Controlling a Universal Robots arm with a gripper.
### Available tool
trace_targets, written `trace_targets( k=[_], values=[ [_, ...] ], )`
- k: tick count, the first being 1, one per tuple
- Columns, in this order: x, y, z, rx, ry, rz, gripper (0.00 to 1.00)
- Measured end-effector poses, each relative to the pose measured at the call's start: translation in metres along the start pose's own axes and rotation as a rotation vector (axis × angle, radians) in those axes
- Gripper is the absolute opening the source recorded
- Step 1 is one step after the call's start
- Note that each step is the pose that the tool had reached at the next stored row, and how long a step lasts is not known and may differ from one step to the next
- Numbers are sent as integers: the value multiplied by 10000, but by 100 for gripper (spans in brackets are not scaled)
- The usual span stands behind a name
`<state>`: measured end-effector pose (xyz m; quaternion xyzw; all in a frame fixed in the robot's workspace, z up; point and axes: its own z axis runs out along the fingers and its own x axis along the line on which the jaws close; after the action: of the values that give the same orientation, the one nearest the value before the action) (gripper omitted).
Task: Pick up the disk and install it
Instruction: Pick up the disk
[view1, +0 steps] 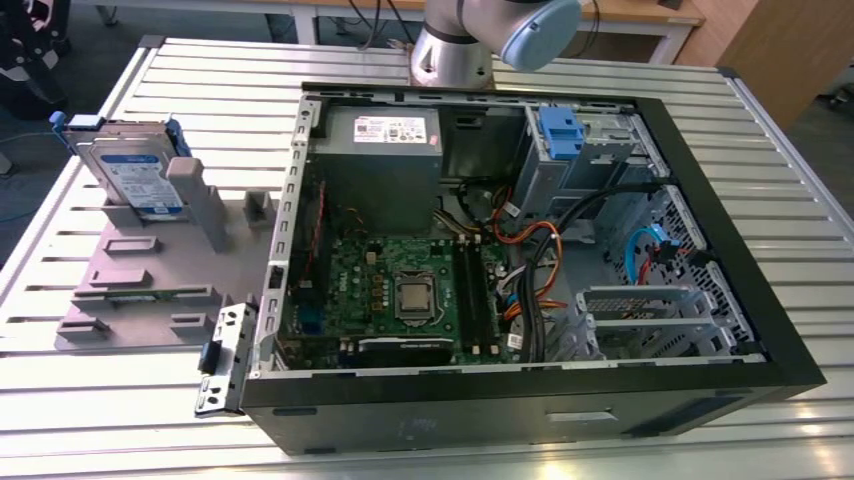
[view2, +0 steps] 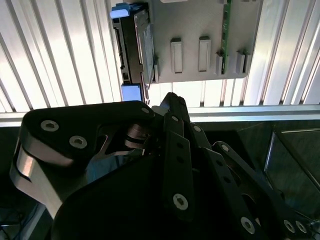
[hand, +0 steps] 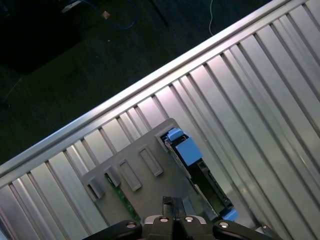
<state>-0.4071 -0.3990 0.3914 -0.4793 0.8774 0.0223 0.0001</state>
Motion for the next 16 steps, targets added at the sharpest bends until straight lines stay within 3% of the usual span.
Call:
trace_targets(
  k=[16],
  values=[
    [0, 0, 0, -7, 13, -325, 11]
  ],
)
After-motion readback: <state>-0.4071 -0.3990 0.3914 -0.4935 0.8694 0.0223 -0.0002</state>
